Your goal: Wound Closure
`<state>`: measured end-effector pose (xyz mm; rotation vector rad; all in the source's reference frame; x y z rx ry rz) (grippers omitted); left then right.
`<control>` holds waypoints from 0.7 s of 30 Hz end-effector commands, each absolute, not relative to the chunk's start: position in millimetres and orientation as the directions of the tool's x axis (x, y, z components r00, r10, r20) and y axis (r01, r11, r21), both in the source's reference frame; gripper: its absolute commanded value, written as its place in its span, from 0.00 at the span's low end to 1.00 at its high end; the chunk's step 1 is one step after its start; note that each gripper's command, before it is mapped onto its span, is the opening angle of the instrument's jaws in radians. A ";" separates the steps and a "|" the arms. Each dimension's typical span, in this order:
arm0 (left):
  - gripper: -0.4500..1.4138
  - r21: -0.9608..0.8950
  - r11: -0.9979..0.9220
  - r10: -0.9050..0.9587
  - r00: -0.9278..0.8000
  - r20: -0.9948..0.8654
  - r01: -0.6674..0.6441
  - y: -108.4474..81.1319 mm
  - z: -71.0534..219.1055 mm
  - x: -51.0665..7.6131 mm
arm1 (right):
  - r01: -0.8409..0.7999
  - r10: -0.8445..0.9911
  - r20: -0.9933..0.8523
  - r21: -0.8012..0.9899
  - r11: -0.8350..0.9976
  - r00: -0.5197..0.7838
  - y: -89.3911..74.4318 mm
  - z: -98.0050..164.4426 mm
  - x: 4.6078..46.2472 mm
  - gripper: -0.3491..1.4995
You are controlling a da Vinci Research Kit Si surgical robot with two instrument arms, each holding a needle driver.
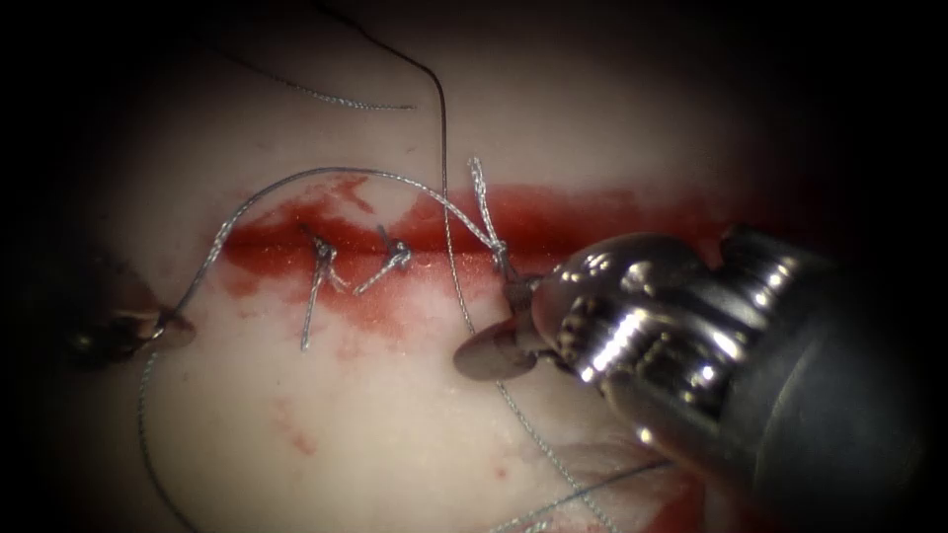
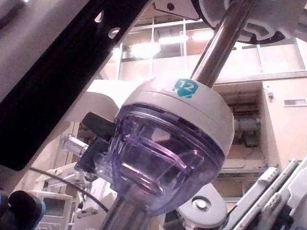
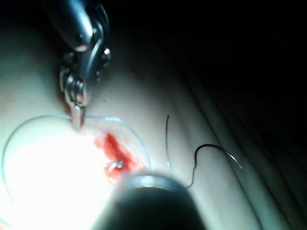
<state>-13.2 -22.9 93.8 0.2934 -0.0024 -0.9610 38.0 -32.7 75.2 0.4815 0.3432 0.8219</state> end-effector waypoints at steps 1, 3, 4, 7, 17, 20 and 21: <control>0.00 0.243 0.536 -0.810 0.573 -0.121 0.809 -21.6 93.5 -13.8 | -0.614 0.762 -0.110 0.525 0.590 0.638 -31.9 75.8 39.2 0.56; 0.00 0.243 0.535 -0.811 0.572 -0.121 0.809 -21.6 93.5 -13.6 | -0.618 0.757 -0.106 0.511 0.598 0.645 -31.8 76.7 38.9 0.61; 0.00 0.243 0.534 -0.811 0.572 -0.121 0.810 -21.6 93.5 -13.6 | -0.621 0.753 -0.099 0.501 0.603 0.651 -31.7 77.0 38.7 0.62; 0.00 0.242 0.532 -0.813 0.570 -0.123 0.811 -21.5 93.4 -13.4 | -0.653 0.758 -0.053 0.471 0.593 0.650 -31.5 77.6 38.1 0.58; 0.00 0.240 0.527 -0.816 0.564 -0.124 0.815 -21.5 93.4 -13.4 | -0.675 0.768 -0.026 0.458 0.579 0.640 -31.3 78.3 36.3 0.50; 0.00 0.239 0.526 -0.817 0.563 -0.125 0.816 -21.5 93.4 -13.4 | -0.680 0.770 -0.027 0.452 0.578 0.637 -31.3 78.2 36.1 0.23; 0.00 0.239 0.526 -0.817 0.563 -0.125 0.816 -21.5 93.4 -13.4 | -0.681 0.771 -0.030 0.446 0.580 0.637 -31.3 78.2 36.0 0.21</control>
